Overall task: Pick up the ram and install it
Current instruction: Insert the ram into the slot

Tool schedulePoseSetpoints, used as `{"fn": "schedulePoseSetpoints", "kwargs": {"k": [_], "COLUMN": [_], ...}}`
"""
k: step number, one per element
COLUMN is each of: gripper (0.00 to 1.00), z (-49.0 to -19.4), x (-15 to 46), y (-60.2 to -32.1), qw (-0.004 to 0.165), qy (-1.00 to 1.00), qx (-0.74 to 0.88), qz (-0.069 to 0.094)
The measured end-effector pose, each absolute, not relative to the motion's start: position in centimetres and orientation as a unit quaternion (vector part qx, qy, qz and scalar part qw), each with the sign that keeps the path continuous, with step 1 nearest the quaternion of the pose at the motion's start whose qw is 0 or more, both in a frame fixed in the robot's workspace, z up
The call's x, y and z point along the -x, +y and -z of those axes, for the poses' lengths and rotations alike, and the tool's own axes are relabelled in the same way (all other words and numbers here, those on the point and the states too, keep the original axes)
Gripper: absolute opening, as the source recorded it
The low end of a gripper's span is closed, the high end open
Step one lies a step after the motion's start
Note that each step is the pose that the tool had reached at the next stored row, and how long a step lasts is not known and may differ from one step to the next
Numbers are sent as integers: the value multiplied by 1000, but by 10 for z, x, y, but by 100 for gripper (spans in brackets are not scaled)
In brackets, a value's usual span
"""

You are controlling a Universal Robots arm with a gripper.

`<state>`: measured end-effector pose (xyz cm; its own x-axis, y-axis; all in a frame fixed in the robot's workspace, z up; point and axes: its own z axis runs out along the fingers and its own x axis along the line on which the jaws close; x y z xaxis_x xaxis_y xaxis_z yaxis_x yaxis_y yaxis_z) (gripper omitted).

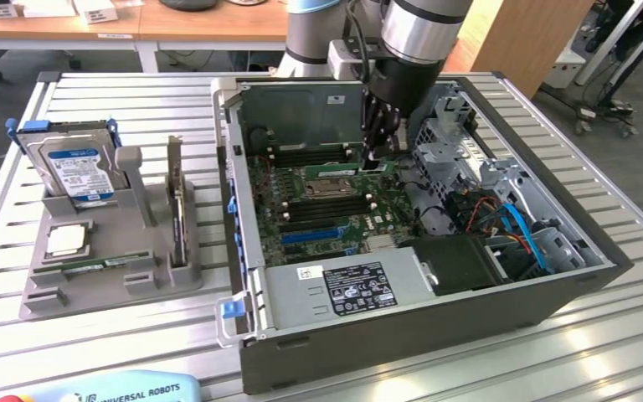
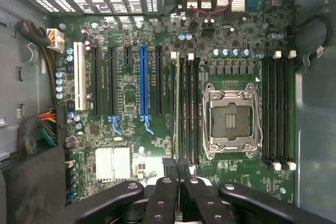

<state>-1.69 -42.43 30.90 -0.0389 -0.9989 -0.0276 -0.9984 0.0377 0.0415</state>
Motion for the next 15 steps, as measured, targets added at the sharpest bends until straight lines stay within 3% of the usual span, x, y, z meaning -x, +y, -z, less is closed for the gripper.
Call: {"fn": "schedulePoseSetpoints", "kwargs": {"k": [15], "gripper": [11], "z": [-309], "x": [17], "y": [-424], "qw": [4], "qy": [-720], "qx": [-693], "qz": [25]}}
